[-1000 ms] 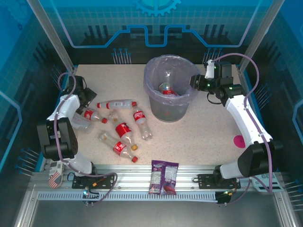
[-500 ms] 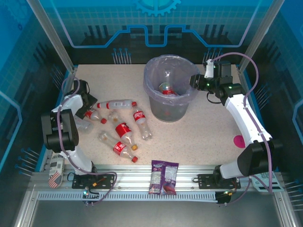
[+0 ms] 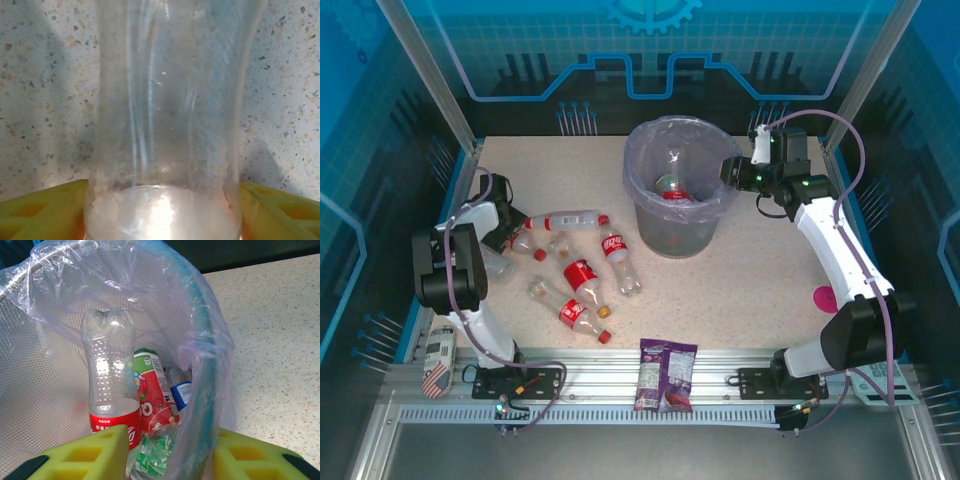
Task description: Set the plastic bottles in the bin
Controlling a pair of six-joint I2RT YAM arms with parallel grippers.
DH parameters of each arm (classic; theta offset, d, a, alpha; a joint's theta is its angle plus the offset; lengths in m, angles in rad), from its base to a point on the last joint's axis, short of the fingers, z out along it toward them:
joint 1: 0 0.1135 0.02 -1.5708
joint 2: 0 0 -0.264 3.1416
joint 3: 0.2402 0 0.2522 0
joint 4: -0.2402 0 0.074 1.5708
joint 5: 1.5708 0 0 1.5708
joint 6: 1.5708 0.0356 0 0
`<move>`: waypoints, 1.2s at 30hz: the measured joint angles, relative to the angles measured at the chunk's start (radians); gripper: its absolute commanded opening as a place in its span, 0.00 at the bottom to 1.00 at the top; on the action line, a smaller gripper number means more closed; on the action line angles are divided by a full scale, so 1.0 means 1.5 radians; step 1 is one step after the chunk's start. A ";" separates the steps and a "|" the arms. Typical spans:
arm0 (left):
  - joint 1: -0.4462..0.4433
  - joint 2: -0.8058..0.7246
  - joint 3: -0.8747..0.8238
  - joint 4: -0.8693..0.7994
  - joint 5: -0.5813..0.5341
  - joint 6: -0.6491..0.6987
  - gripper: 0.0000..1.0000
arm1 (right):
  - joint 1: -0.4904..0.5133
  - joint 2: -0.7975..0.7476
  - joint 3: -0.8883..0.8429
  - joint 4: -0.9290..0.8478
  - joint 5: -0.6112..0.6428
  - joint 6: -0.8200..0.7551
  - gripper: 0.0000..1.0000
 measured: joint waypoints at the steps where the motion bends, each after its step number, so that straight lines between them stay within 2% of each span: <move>1: 0.000 0.000 -0.001 0.003 0.003 0.000 0.70 | 0.000 0.000 0.000 0.000 0.000 0.000 0.42; 4: 0.000 0.000 -0.001 0.006 0.010 0.000 0.66 | 0.000 0.000 0.000 0.000 0.001 0.000 0.42; 9: -0.001 -0.020 -0.001 0.003 0.016 0.000 0.66 | 0.000 0.000 0.001 0.000 0.002 0.000 0.42; 19: -0.009 -0.194 0.013 -0.019 0.035 0.001 0.62 | 0.002 0.000 0.001 -0.001 0.003 0.000 0.42; 25: -0.037 -0.284 0.059 -0.041 0.062 0.002 0.54 | 0.003 0.000 0.001 -0.001 0.005 0.000 0.42; 31: -0.124 -0.334 0.179 -0.062 0.092 0.024 0.42 | 0.003 0.000 0.001 0.001 0.005 0.001 0.42; 36: -0.241 -0.326 0.318 -0.067 0.105 0.060 0.32 | 0.003 -0.001 -0.003 0.007 0.002 0.005 0.41</move>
